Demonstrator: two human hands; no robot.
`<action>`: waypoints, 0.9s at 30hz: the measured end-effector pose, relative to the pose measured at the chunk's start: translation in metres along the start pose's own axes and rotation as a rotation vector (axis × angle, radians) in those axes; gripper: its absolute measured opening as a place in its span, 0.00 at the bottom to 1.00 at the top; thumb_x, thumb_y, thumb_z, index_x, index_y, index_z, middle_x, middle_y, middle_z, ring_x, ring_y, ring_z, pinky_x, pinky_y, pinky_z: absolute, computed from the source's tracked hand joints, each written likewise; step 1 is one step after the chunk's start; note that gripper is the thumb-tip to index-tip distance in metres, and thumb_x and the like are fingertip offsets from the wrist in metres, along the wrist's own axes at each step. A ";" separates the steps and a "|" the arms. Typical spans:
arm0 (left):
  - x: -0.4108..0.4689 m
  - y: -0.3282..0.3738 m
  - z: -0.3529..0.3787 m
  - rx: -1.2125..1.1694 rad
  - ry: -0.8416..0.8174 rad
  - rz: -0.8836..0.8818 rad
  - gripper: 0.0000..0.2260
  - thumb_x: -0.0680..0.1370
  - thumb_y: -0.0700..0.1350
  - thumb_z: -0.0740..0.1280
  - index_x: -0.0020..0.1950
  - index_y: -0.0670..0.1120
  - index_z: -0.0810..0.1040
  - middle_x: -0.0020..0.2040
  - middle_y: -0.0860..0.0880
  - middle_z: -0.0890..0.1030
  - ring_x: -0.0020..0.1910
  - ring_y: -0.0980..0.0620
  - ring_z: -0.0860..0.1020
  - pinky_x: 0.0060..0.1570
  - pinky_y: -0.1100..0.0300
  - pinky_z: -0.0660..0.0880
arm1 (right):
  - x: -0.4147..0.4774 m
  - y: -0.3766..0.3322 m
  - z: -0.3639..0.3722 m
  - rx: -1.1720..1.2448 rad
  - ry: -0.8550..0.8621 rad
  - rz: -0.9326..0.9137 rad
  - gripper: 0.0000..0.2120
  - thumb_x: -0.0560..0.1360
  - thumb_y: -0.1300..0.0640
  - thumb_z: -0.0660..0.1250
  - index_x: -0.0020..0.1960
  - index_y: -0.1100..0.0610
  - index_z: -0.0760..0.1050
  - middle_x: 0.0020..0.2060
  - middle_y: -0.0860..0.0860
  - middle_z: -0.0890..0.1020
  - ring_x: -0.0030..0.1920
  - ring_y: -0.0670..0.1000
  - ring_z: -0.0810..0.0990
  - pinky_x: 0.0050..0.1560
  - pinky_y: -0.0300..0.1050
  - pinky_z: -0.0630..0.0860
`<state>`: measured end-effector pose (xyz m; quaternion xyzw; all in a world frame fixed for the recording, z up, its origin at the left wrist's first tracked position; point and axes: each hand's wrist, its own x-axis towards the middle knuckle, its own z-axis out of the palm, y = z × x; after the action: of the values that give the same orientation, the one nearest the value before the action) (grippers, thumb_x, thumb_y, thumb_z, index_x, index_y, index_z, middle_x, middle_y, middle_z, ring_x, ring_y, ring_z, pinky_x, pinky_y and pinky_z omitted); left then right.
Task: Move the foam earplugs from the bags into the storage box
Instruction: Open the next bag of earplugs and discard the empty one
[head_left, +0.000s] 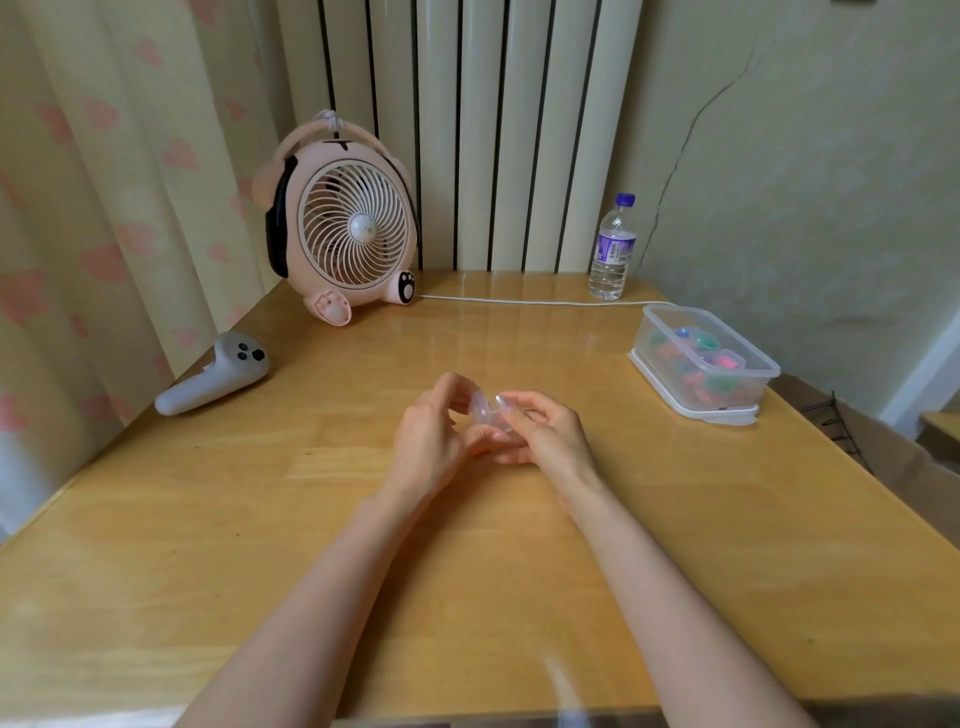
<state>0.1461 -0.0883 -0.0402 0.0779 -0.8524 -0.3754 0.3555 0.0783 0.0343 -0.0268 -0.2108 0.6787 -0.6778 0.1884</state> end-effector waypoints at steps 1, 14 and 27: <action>0.001 0.000 -0.002 0.001 0.038 -0.037 0.19 0.65 0.53 0.77 0.47 0.46 0.72 0.43 0.54 0.79 0.44 0.56 0.78 0.41 0.62 0.72 | 0.003 0.003 -0.001 -0.129 0.076 -0.063 0.07 0.74 0.60 0.69 0.51 0.56 0.77 0.44 0.57 0.82 0.35 0.47 0.78 0.36 0.37 0.76; 0.003 -0.014 -0.016 -0.077 0.151 -0.348 0.14 0.70 0.43 0.74 0.48 0.45 0.70 0.39 0.54 0.77 0.41 0.51 0.76 0.38 0.62 0.68 | 0.016 0.028 0.013 -0.728 0.017 -0.400 0.05 0.67 0.68 0.71 0.42 0.62 0.82 0.41 0.56 0.80 0.41 0.52 0.74 0.44 0.36 0.65; 0.003 -0.012 -0.011 -0.300 -0.211 -0.230 0.17 0.66 0.39 0.76 0.49 0.45 0.71 0.43 0.43 0.81 0.39 0.53 0.79 0.44 0.59 0.74 | 0.013 0.020 0.005 -0.574 0.067 -0.530 0.08 0.65 0.65 0.74 0.42 0.55 0.83 0.41 0.47 0.84 0.46 0.39 0.72 0.53 0.47 0.73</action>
<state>0.1489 -0.1044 -0.0418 0.0811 -0.8050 -0.5424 0.2265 0.0696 0.0233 -0.0468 -0.4005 0.7687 -0.4918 -0.0821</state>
